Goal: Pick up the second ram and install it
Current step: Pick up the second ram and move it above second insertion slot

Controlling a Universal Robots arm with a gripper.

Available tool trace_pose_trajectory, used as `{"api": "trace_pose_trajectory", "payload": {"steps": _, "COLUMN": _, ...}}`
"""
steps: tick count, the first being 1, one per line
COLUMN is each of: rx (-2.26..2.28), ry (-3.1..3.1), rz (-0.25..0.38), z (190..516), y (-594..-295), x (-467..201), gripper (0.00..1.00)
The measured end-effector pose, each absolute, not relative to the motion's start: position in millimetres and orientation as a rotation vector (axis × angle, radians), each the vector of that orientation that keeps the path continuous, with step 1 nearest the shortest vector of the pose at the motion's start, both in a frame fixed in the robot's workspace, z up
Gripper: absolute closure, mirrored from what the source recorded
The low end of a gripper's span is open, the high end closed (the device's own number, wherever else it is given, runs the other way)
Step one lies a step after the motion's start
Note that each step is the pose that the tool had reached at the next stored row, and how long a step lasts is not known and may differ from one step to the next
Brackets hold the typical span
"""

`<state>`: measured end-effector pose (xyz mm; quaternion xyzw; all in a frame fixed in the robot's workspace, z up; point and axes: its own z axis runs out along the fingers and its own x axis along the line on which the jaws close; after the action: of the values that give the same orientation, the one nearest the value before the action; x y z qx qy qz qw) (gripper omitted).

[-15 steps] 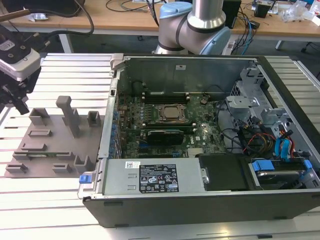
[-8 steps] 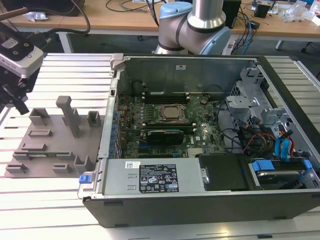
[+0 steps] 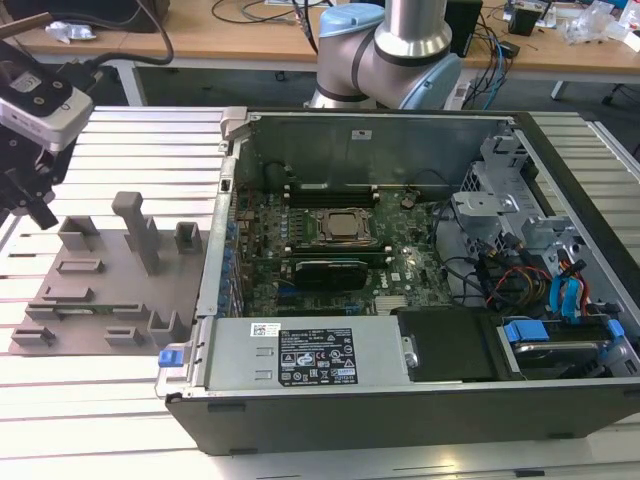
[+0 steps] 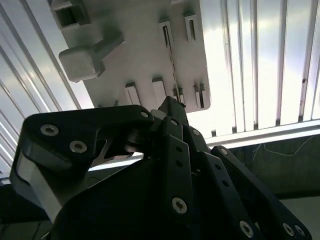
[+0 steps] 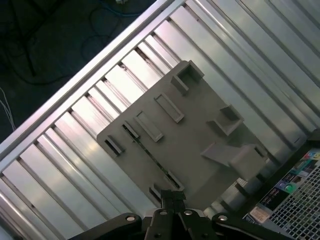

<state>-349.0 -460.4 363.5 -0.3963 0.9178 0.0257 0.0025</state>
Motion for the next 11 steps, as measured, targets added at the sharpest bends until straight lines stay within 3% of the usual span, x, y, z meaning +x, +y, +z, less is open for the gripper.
{"api": "trace_pose_trajectory", "payload": {"steps": 11, "rx": -1.473, "ry": 2.773, "rz": 0.081, "z": 363.5, "y": -460.4, "x": -349.0, "gripper": 0.90}}
